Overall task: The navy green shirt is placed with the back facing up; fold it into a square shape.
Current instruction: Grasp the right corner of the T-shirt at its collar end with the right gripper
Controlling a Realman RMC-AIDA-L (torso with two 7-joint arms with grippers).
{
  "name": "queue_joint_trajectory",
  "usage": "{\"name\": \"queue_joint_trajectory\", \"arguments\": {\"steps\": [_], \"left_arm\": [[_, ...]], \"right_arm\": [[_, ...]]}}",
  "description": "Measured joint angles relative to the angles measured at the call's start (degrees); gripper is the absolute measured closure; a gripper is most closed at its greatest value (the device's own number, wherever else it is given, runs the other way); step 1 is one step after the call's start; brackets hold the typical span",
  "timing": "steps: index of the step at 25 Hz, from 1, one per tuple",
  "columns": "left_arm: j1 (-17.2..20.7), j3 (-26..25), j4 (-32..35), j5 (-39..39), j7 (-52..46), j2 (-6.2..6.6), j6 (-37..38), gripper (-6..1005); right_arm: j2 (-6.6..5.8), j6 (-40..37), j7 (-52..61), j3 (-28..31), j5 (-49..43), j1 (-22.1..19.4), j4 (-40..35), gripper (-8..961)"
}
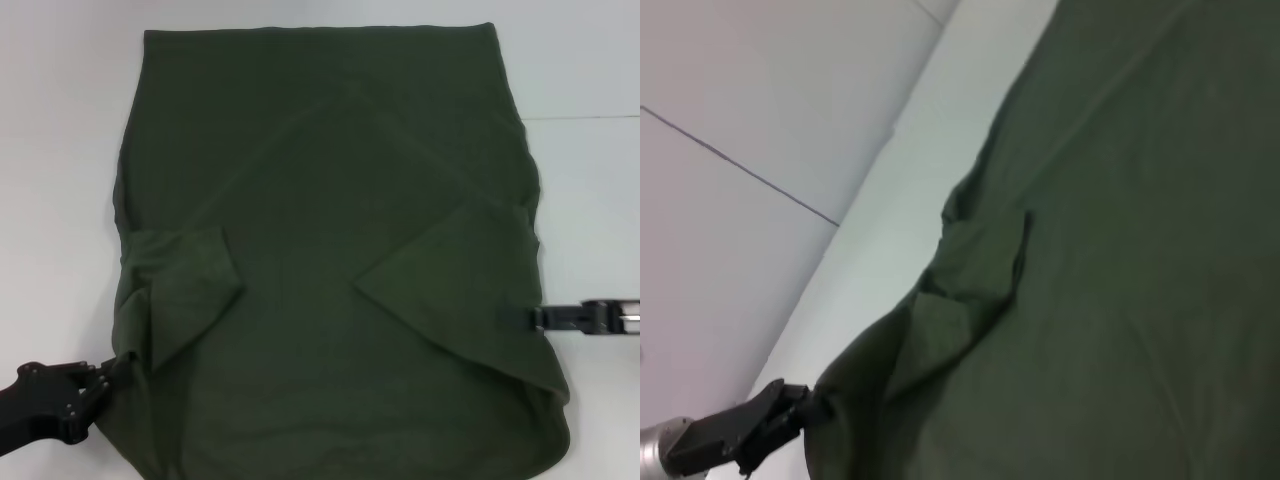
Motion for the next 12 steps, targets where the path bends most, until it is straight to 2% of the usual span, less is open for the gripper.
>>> {"name": "queue_joint_trajectory", "arguments": {"steps": [4, 12], "left_arm": [[-0.3, 0.0, 0.0, -0.1, -0.4, 0.00, -0.1, 969], [-1.6, 0.0, 0.0, 0.1, -1.0, 0.00, -0.1, 968]], "right_arm": [[-0.86, -1.0, 0.7, 0.0, -0.2, -2.1, 0.3, 26], [-0.93, -1.2, 0.6, 0.5, -1.6, -5.5, 0.2, 26]]}}
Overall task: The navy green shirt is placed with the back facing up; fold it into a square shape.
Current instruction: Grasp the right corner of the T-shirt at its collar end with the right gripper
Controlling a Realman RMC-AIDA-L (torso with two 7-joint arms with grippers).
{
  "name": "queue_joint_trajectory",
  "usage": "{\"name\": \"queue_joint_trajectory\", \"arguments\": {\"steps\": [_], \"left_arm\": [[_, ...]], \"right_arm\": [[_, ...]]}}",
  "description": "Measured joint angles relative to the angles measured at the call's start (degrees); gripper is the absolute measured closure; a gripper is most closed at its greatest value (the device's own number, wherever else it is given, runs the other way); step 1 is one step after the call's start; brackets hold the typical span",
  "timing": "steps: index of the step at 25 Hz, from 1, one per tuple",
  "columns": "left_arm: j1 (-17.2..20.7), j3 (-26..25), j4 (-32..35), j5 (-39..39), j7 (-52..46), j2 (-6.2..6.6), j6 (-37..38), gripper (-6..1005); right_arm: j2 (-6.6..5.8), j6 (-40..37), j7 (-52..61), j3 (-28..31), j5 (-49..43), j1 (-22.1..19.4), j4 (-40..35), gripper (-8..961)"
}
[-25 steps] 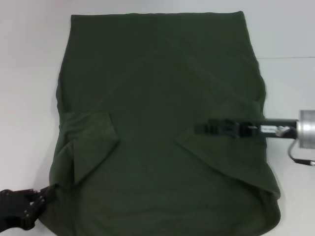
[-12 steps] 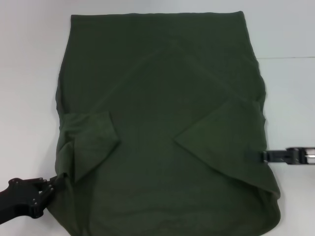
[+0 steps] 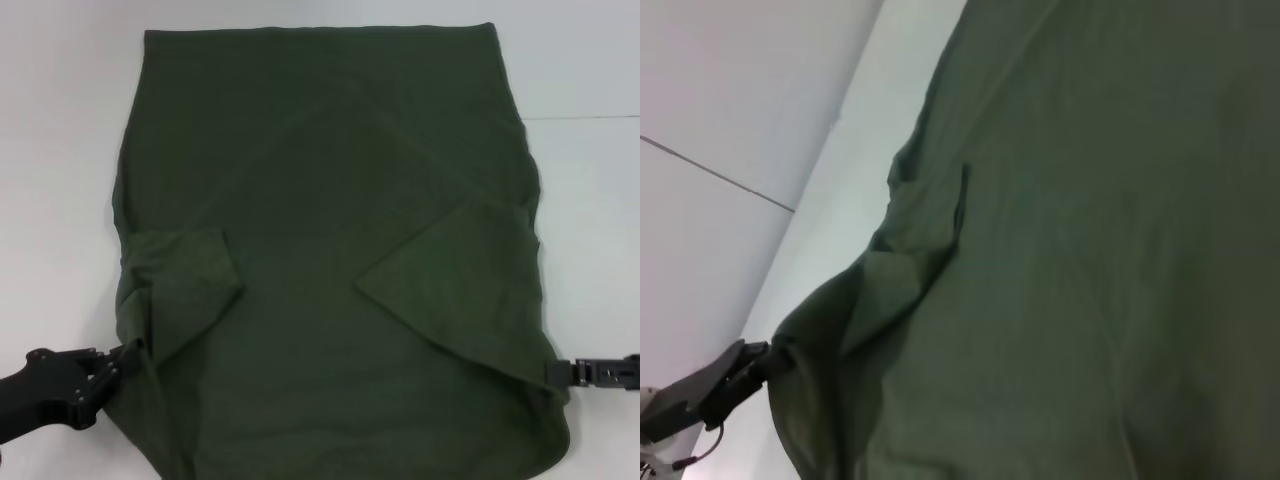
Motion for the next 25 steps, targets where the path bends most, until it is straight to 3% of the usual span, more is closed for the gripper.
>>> {"name": "queue_joint_trajectory", "arguments": {"steps": [14, 25], "left_arm": [[-1.2, 0.4, 0.0, 0.4, -0.9, 0.00, -1.3, 968], [-1.2, 0.2, -0.1, 0.4, -0.6, 0.00, -1.4, 968]], "right_arm": [[0.13, 0.6, 0.7, 1.3, -4.6, -1.6, 0.5, 25], [1.13, 2.3, 2.4, 1.0, -8.2, 1.0, 0.6, 26]]}}
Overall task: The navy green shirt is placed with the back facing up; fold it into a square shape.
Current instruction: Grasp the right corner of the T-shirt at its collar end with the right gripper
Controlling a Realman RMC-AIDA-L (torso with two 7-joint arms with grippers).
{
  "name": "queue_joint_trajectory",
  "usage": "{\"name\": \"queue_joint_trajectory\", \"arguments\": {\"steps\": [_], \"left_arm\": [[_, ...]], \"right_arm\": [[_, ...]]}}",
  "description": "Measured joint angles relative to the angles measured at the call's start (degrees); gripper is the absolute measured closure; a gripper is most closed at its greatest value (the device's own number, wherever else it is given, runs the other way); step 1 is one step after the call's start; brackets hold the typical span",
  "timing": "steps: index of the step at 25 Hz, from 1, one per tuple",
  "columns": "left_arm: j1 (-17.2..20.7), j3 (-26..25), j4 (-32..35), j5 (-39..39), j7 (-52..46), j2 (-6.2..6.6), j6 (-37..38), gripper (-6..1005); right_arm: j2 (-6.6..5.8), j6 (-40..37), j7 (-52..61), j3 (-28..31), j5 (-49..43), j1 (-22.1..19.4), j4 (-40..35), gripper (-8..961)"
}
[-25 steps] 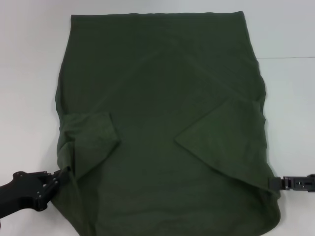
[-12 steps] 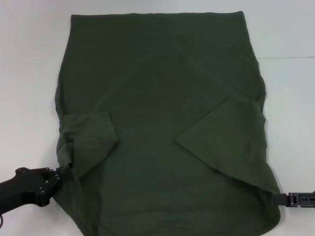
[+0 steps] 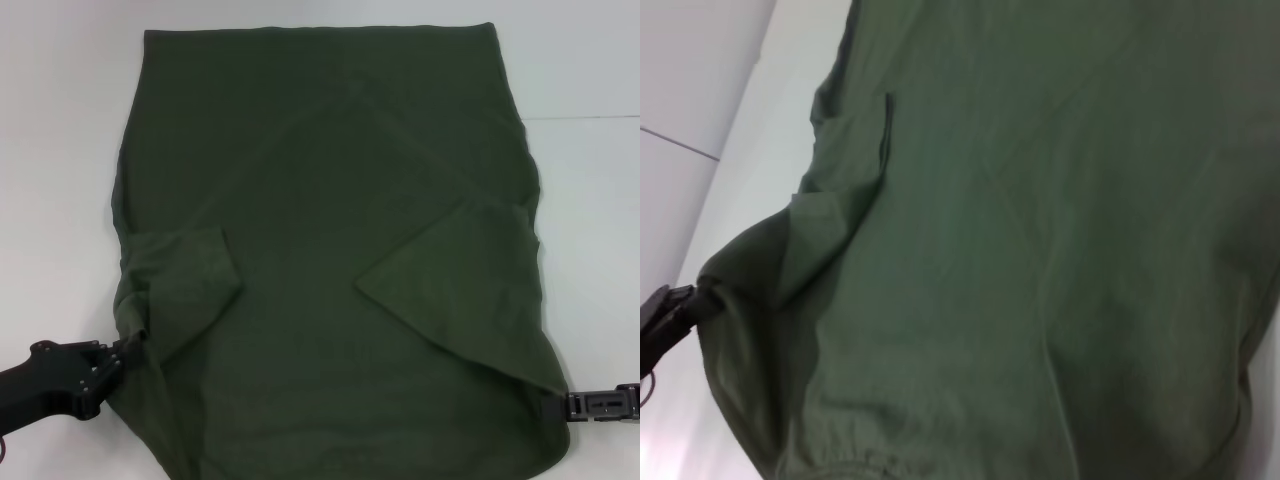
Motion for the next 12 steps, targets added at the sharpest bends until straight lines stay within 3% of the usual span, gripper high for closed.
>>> {"name": "queue_joint_trajectory", "arguments": {"steps": [8, 12], "left_arm": [[0.1, -0.2, 0.0, 0.0, 0.1, 0.00, 0.0, 968], [0.1, -0.2, 0.0, -0.2, 0.2, 0.00, -0.1, 968]], "right_arm": [[0.11, 0.1, 1.4, -0.3, -1.0, 0.6, 0.1, 144], [0.03, 0.6, 2.0, 0.1, -1.6, 0.7, 0.0, 359]]}}
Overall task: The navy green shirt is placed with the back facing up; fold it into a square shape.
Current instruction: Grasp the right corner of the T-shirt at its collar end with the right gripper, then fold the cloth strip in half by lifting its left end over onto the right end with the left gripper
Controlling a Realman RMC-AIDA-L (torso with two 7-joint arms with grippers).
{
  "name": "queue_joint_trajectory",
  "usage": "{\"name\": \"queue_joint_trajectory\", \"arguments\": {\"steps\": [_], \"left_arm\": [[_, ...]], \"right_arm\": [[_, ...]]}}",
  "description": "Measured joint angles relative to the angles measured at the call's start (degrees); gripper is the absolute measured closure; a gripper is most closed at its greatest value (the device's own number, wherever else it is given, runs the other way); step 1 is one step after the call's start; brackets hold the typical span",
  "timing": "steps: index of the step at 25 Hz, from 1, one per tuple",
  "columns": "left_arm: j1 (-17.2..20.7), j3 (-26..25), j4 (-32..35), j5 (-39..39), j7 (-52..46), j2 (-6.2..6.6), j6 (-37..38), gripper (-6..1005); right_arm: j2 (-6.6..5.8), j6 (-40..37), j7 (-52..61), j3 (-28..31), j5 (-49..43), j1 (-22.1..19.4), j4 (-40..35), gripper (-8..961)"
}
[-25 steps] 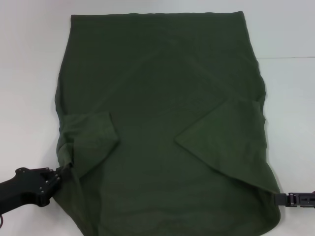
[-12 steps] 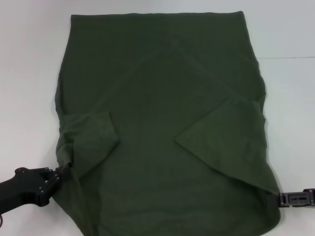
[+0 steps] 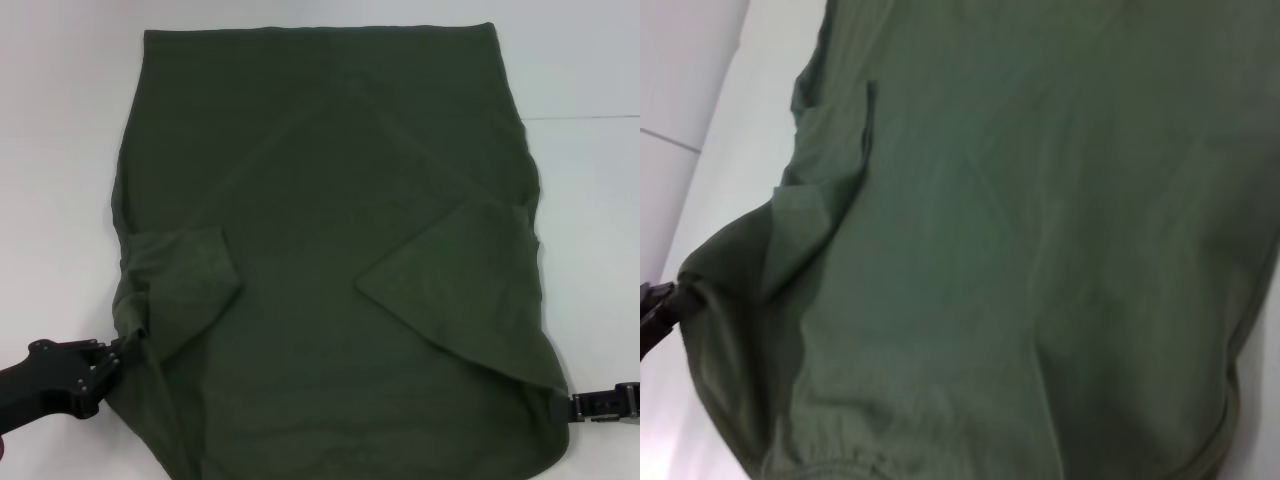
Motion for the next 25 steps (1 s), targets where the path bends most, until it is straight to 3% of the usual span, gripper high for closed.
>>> {"name": "queue_joint_trajectory", "arguments": {"steps": [1, 3, 9, 17, 25], "left_arm": [[0.0, 0.0, 0.0, -0.1, 0.2, 0.00, 0.0, 968], [0.0, 0.0, 0.0, -0.1, 0.3, 0.00, 0.0, 969], [0.1, 0.0, 0.0, -0.3, 0.5, 0.08, -0.5, 969], [0.0, 0.0, 0.0, -0.3, -0.6, 0.18, -0.7, 970], [0.2, 0.0, 0.3, -0.1, -10.2, 0.50, 1.2, 969]], "right_arm": [[-0.04, 0.1, 0.3, 0.0, 0.0, 0.0, 0.0, 413], [-0.15, 0.7, 0.9, -0.1, -0.1, 0.0, 0.0, 632], [-0.24, 1.3, 1.5, -0.1, -0.7, 0.1, -0.1, 868], [0.09, 0.1, -2.1, 2.0, -0.3, -0.8, -0.3, 917], [0.66, -4.4, -10.7, 8.1, -0.3, -2.9, 0.0, 936]]}}
